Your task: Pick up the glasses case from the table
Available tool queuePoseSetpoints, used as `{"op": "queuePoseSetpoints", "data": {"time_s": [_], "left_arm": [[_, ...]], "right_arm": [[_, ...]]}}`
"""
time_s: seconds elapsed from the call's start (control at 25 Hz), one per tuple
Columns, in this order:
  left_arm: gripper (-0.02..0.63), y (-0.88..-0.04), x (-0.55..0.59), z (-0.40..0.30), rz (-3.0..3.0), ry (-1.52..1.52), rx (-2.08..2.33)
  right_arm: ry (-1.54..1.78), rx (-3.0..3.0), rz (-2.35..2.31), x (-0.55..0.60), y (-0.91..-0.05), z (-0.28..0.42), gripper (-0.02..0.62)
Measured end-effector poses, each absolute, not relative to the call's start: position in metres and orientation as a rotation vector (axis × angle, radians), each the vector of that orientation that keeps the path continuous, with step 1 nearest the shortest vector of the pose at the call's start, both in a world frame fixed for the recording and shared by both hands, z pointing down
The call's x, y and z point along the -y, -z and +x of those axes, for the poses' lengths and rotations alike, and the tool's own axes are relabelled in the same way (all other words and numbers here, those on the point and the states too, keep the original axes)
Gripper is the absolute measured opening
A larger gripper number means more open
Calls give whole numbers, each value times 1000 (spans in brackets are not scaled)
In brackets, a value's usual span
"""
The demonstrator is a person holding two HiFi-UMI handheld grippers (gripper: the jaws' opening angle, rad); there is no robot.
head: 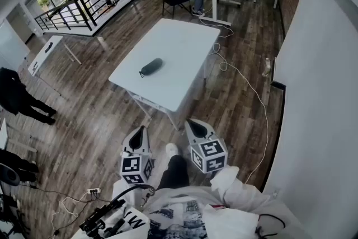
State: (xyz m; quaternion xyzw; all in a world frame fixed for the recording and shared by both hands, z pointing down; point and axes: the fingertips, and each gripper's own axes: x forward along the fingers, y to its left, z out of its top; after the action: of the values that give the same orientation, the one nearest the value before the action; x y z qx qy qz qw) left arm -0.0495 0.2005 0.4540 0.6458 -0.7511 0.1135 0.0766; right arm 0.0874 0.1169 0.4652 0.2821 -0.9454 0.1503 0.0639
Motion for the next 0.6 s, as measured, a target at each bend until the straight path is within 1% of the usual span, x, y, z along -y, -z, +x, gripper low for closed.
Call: {"op": "queuePoseSetpoints", "data": {"time_s": [0.28,0.44,0.6], "left_arm": [[26,-471,-74,-147,2004,-368,2215],[26,-461,6,-199,2093,-393,2174],[26,-467,61,-242,2130,-452,2121]], "right_arm": [[-410,2822,891,-8,-474,-7,-8],[-371,2804,927,61,-465,-67,-8],[-398,2787,976,116,-456,-111,-8]]}}
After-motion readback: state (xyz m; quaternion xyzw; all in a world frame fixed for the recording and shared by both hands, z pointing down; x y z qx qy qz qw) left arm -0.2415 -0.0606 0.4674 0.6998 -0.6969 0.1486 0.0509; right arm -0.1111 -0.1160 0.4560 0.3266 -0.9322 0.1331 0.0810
